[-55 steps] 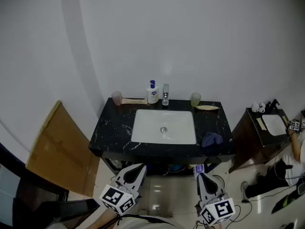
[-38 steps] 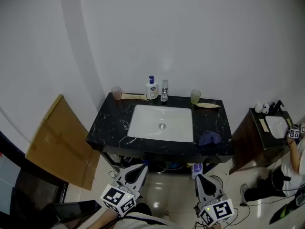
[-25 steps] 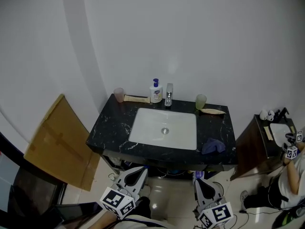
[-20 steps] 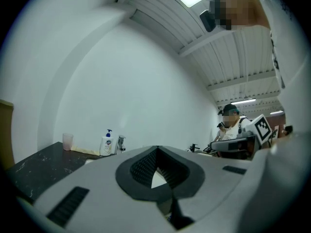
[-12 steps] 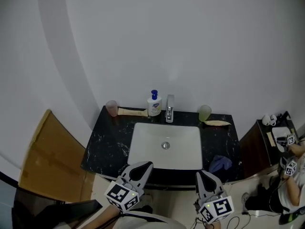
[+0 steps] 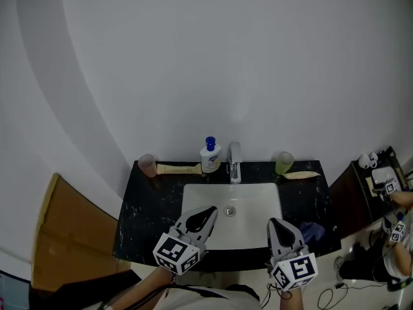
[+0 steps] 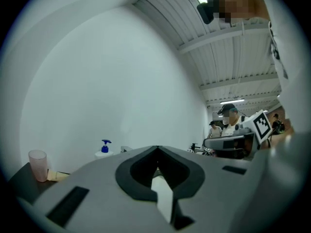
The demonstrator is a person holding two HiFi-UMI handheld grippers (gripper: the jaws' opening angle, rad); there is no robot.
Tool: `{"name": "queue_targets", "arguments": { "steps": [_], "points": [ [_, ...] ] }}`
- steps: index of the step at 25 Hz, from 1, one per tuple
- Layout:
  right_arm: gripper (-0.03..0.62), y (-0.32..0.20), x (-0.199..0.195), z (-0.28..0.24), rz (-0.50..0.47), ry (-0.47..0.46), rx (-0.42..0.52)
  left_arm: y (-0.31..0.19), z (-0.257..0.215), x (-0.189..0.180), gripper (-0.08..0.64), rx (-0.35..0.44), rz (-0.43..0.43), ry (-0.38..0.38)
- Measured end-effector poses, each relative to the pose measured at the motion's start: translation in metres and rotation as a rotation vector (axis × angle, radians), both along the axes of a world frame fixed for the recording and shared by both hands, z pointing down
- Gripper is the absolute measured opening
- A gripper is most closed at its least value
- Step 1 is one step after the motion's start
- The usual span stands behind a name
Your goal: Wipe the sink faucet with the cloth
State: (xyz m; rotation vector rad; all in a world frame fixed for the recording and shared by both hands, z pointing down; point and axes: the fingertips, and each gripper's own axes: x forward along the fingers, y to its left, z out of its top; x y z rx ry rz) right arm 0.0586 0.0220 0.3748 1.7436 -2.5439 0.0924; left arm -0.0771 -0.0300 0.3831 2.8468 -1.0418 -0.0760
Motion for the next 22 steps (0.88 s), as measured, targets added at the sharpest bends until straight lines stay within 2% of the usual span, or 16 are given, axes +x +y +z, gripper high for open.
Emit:
{"name": "queue_targets", "arguments": {
  "steps": [5, 14, 19, 22],
  "points": [
    [0.003, -0.024, 0.004, 0.000, 0.005, -0.006, -0.008, -0.022, 0.003, 0.011, 0.002, -0.002, 0.026, -0.017],
    [0.003, -0.047, 0.027, 0.013, -0.029, -0.029, -0.022, -0.039, 0.005, 0.040, 0.002, 0.002, 0.019, -0.046],
    [0.003, -0.047, 0.071, 0.034, 0.029, -0.046, -0.023, -0.042, 0.019, 0.091, 0.002, 0.001, 0.110, -0.077],
    [0.003, -0.030, 0.115, 0.055, 0.127, -0.042, -0.053, -0.035, 0.037, 0.137, 0.002, -0.020, 0.207, -0.101]
  ]
}}
